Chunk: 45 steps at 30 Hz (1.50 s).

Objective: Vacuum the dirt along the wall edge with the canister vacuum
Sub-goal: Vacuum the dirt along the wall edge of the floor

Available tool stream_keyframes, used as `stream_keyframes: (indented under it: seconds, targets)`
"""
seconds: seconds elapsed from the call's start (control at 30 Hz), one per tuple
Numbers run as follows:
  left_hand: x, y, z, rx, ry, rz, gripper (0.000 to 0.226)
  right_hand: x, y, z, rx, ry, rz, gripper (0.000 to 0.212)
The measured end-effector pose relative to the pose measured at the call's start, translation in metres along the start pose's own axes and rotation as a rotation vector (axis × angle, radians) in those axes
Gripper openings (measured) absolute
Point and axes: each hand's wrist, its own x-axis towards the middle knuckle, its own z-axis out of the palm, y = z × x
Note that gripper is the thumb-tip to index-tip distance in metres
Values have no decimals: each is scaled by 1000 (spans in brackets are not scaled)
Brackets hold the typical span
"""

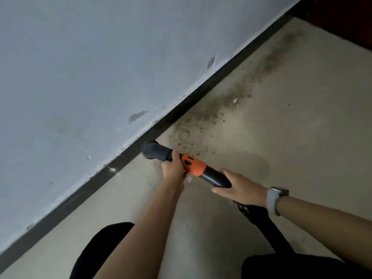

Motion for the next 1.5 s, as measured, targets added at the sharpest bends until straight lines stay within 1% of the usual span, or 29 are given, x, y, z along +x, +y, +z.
stream_keyframes:
  seconds: [0.1,0.23,0.3,0.33,0.4,0.47,0.53,0.6,0.7,0.77,0.83,0.93,1.07,1.13,1.17,1.27,1.4,1.5]
  targets:
    - [11,-18,29,-97,172,-33,26,16,26,-13,-102,-50,-104,27]
    - [16,-26,43,-299,364,54,29,46,34,-24,-194,-149,-194,30]
    - [10,-27,45,-393,420,82,29,54,36,-26,-233,-184,-264,28]
    - [5,-27,47,-441,412,89,28,57,37,-26,-241,-197,-293,29]
    - [-5,-32,50,-491,343,88,26,60,39,-24,-217,-221,-312,30]
    - [-13,-45,53,-465,287,92,23,60,43,-18,-187,-239,-297,30]
    - [-17,-63,55,-426,310,90,21,59,49,-9,-182,-275,-275,30]
    - [-17,-80,51,-403,371,67,25,58,56,4,-201,-333,-254,30]
    - [-10,-101,37,-371,421,57,23,58,66,27,-238,-344,-257,29]
    - [-4,-108,28,-356,429,87,24,60,68,42,-252,-317,-260,29]
    - [3,-107,22,-342,395,111,25,62,66,49,-249,-252,-245,30]
    - [12,-97,30,-350,283,106,24,61,66,45,-240,-122,-207,31]
    - [13,-85,64,-310,133,65,27,52,77,22,-202,33,-132,30]
    - [10,-86,78,-298,75,55,28,46,84,13,-171,50,-101,28]
    - [8,-88,81,-293,72,58,26,43,86,11,-144,41,-95,26]
    - [-2,-103,72,-305,177,80,20,31,88,18,-96,-29,-114,23]
    - [-20,-132,37,-359,338,124,22,20,85,46,-171,-174,-165,25]
    - [-28,-146,15,-374,408,149,25,19,83,62,-249,-262,-205,25]
